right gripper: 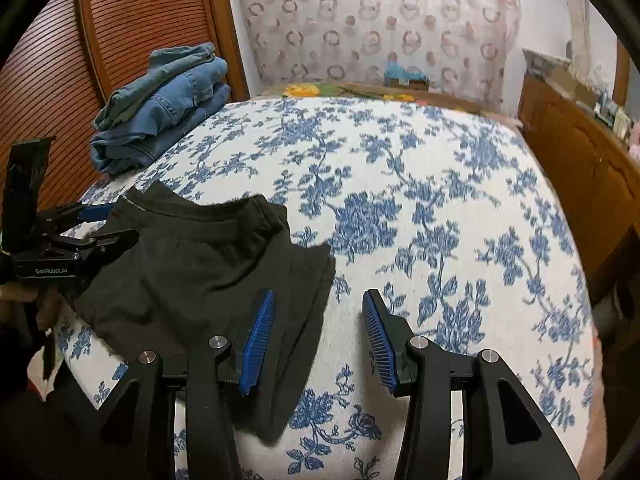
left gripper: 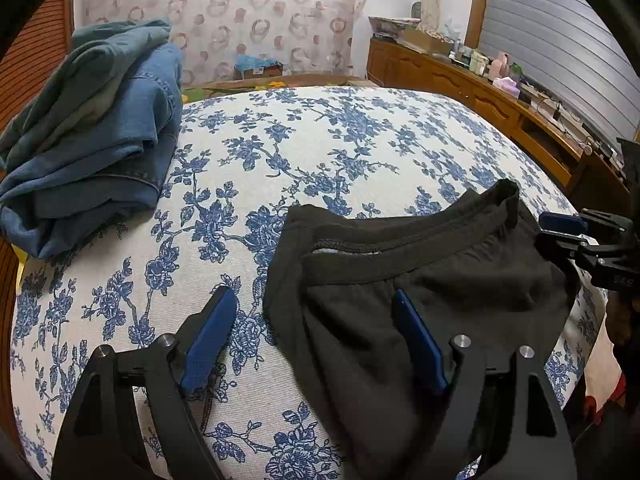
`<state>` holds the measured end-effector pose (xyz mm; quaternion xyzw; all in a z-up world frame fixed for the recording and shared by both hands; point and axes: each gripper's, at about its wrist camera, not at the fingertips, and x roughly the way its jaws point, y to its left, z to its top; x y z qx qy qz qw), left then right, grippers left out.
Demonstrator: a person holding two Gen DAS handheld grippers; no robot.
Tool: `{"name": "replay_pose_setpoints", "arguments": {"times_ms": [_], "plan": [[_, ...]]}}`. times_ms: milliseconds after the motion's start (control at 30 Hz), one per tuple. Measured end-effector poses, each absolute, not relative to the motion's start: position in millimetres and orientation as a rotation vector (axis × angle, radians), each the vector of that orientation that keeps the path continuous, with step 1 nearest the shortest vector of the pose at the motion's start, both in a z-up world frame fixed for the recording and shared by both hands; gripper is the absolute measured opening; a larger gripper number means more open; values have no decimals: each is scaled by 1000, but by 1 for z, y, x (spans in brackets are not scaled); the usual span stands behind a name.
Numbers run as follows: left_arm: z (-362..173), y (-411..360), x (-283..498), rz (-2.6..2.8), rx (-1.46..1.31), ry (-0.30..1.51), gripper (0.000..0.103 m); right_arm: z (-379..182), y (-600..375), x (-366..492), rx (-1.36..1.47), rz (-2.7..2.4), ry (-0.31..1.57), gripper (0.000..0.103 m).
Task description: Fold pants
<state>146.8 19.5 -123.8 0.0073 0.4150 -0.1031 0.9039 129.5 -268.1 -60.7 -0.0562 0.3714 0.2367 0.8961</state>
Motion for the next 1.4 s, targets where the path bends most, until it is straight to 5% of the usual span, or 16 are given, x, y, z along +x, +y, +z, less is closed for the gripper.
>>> {"name": "replay_pose_setpoints", "arguments": {"times_ms": [667, 1000, 1400], "plan": [[-124, 20, 147, -214, 10, 857, 82, -67, -240, 148, -150, 563, 767, 48], [-120, 33, 152, -239, -98, 862, 81, -69, -237, 144, -162, 555, 746, 32], [-121, 40, 157, -302, -205, 862, 30, -69, -240, 145, -133, 582, 751, 17]]}}
